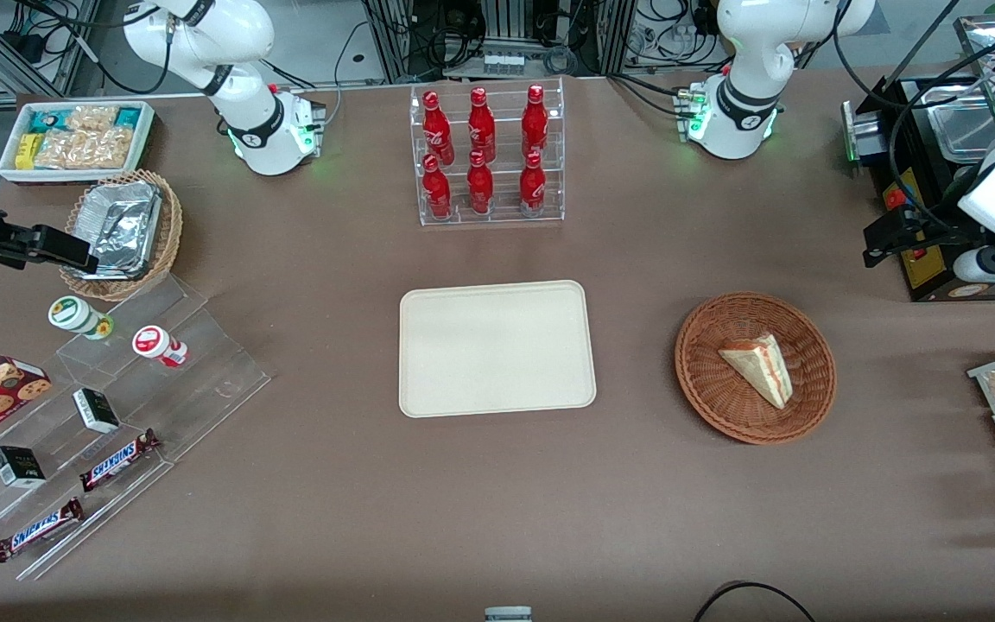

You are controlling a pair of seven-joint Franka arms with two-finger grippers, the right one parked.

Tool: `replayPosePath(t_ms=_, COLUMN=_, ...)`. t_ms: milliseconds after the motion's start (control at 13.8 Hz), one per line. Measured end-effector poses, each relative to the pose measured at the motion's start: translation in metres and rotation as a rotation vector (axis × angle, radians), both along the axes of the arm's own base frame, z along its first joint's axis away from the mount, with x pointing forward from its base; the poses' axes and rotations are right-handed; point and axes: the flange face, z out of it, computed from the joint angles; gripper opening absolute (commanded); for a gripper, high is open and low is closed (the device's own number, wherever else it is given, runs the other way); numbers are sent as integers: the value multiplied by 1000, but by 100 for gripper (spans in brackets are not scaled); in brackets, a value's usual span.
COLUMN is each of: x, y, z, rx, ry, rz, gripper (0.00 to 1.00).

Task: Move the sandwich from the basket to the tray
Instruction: 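Lower the open left gripper over the sandwich in the wicker basket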

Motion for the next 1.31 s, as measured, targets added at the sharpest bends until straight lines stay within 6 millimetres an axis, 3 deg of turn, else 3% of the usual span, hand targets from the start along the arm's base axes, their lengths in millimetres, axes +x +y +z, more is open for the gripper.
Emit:
replayPosePath(t_ms=290, x=0, y=1, z=-2, rx=0, ry=4, rz=2, gripper=100)
replayPosePath(t_ms=508, x=8, y=1, z=-27, rx=10, ry=14, rz=0, gripper=100)
replayPosePath(t_ms=871, x=25, y=-5, z=-126, rx=5, ry=-38, rz=62, gripper=100)
replayPosePath(t_ms=1306, x=16, y=-7, z=-231, rx=-25, ry=-119, rz=365, gripper=100)
